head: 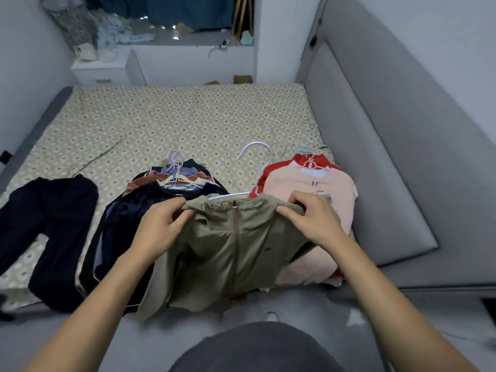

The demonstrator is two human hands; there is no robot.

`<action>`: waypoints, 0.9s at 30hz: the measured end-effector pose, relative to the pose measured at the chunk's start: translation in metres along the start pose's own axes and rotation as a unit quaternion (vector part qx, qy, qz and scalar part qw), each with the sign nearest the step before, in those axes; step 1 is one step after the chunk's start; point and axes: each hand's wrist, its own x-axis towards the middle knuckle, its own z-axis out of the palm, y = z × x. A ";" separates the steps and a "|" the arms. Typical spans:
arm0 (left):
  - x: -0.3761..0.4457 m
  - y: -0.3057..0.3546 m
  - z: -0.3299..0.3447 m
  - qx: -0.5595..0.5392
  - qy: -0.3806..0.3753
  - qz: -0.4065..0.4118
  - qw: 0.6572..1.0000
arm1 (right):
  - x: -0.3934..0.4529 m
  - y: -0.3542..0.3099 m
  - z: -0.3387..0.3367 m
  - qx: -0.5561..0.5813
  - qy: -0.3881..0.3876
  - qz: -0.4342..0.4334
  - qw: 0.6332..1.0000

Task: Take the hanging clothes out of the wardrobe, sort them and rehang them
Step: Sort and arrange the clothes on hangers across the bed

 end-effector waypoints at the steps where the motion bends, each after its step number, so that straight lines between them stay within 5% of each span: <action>1: -0.007 0.007 0.006 -0.006 -0.007 0.008 1.000 | -0.016 0.005 -0.004 0.005 0.010 0.012 1.000; 15: -0.046 0.109 0.098 -0.080 -0.139 0.124 0.979 | -0.171 0.082 -0.069 -0.032 0.212 0.109 0.971; 27: 0.099 0.141 0.194 -0.043 -0.150 0.110 0.982 | -0.053 0.189 -0.114 -0.009 0.199 0.156 0.967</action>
